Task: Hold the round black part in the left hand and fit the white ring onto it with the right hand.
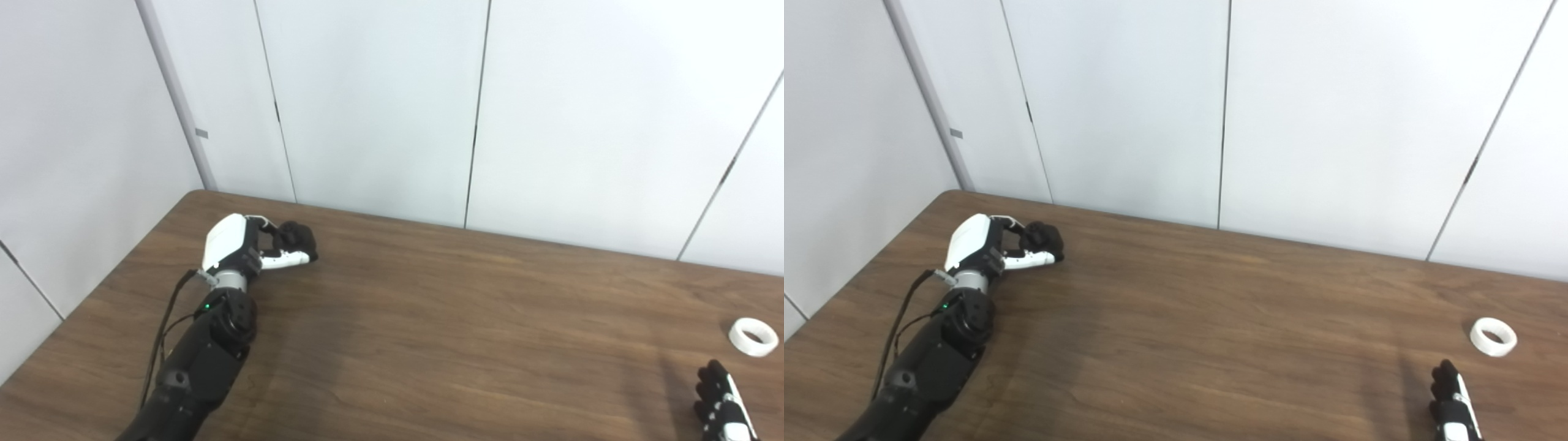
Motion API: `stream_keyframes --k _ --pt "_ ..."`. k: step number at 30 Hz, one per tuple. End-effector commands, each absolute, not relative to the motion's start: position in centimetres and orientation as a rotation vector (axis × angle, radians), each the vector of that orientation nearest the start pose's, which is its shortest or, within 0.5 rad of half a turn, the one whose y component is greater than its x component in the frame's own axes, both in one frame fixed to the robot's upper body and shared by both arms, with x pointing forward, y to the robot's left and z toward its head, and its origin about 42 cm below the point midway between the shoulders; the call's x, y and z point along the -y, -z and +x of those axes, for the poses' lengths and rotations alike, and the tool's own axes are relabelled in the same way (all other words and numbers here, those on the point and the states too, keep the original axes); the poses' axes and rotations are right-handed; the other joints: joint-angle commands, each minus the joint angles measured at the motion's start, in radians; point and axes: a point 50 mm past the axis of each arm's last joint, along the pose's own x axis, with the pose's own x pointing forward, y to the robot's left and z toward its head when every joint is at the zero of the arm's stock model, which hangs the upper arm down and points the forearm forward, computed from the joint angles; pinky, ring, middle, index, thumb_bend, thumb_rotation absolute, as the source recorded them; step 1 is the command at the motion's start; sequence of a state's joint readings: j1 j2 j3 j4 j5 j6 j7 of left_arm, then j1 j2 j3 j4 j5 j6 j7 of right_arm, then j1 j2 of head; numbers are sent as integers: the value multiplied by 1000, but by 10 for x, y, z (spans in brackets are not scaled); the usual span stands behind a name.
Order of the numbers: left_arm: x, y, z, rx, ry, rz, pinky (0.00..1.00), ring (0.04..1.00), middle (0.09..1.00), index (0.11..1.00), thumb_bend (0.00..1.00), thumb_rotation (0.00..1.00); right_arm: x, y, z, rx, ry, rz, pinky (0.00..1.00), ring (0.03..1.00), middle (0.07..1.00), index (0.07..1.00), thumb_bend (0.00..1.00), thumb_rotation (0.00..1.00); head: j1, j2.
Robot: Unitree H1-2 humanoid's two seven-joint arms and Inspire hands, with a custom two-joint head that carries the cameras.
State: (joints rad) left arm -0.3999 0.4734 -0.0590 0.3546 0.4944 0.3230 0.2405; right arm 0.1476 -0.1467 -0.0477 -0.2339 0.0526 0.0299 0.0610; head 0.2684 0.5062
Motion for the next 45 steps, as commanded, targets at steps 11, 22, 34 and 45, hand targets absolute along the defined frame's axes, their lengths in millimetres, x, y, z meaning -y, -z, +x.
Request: stream_keyframes --k 11,22,34,45 --pt "-330 -189 381 13 -312 1019 1000 888 780 485 525 57 257 -130 239 93 -9 -108 1000 984 975 1000 330 1000 -40 6" --pt "-261 -181 347 148 -159 1046 1000 898 786 485 525 56 252 -123 243 104 -2 -116 1000 959 950 991 384 1000 -96 23" --pt "-214 -172 324 259 -36 1099 1000 888 787 484 525 59 240 -121 248 95 -7 -132 1000 945 942 975 485 1000 -182 57" --pt "-176 -148 292 279 114 1111 1000 887 784 484 525 60 226 -126 248 104 12 -120 1000 935 923 959 499 1000 -253 97"
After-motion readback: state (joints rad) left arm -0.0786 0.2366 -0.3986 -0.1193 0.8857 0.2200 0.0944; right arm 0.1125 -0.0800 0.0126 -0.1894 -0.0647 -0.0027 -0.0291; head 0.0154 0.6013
